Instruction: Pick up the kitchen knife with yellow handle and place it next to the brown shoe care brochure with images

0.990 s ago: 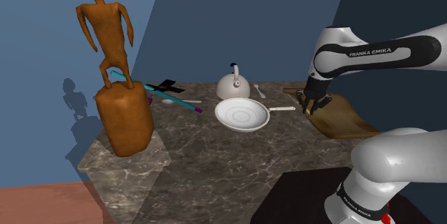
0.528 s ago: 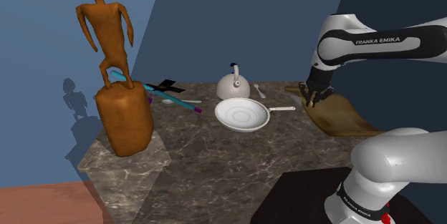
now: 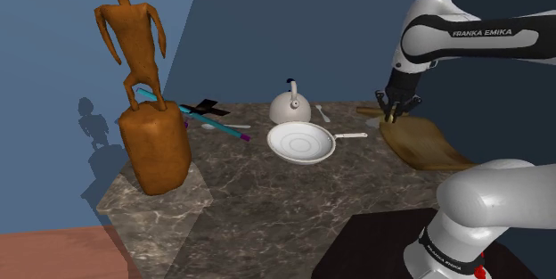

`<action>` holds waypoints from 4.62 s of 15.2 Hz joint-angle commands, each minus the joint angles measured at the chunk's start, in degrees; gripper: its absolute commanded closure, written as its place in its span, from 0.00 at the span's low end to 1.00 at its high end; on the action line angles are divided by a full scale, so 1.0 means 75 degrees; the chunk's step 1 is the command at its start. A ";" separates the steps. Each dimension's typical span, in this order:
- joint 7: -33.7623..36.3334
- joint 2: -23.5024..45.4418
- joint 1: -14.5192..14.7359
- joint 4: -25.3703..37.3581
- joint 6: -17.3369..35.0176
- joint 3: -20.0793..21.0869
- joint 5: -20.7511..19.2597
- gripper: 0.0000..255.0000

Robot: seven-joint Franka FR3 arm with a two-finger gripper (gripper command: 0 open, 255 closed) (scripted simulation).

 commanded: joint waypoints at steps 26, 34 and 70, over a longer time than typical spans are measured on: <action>0.1742 0.1322 0.0517 0.2663 -0.1324 0.1655 0.1019 1.00; 0.3194 0.2713 0.0723 0.3883 -0.1066 0.2927 0.1350 1.00; 0.8228 1.0848 0.3897 1.1891 -0.2055 0.5205 -0.2527 1.00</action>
